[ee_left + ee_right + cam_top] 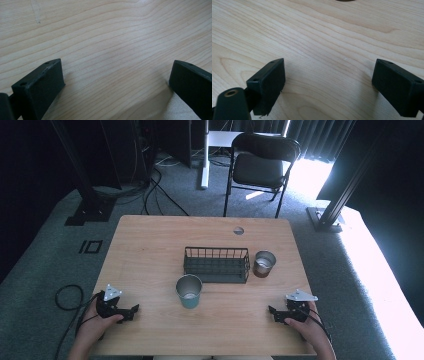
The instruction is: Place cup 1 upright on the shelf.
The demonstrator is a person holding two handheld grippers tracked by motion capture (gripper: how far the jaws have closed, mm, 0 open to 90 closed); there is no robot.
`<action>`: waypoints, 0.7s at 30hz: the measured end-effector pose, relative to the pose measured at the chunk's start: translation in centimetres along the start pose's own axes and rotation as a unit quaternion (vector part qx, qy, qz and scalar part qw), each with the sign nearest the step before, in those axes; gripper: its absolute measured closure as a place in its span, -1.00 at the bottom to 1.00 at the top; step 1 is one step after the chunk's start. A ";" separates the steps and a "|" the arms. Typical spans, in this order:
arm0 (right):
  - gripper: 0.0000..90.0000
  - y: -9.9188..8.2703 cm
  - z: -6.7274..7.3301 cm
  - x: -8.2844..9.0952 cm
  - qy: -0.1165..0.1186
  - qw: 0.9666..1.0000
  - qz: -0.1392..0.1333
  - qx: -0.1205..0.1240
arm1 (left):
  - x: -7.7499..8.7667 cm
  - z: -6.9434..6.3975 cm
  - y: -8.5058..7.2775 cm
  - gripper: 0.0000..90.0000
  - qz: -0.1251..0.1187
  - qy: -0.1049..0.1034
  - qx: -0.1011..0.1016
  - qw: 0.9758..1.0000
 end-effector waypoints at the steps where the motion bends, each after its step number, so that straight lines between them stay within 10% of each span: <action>1: -0.75 0.0 0.0 0.0 0.000 1.000 0.000 0.000 | 0.0 0.0 0.0 -0.99 0.000 0.000 0.000 1.000; 21: -0.75 0.3 0.5 -0.3 0.003 1.000 0.001 -0.004 | 0.0 0.0 0.0 -0.99 0.000 0.000 0.000 1.000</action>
Point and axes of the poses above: each handheld gripper's, and its own axes: x roughly backward along the jaws, y roughly out of its top, z roughly to its left, the point moved 9 cm from there along -x, roughly forward along the jaws, and after that the axes turned 8 degrees about -x, right-handed, at the moved point
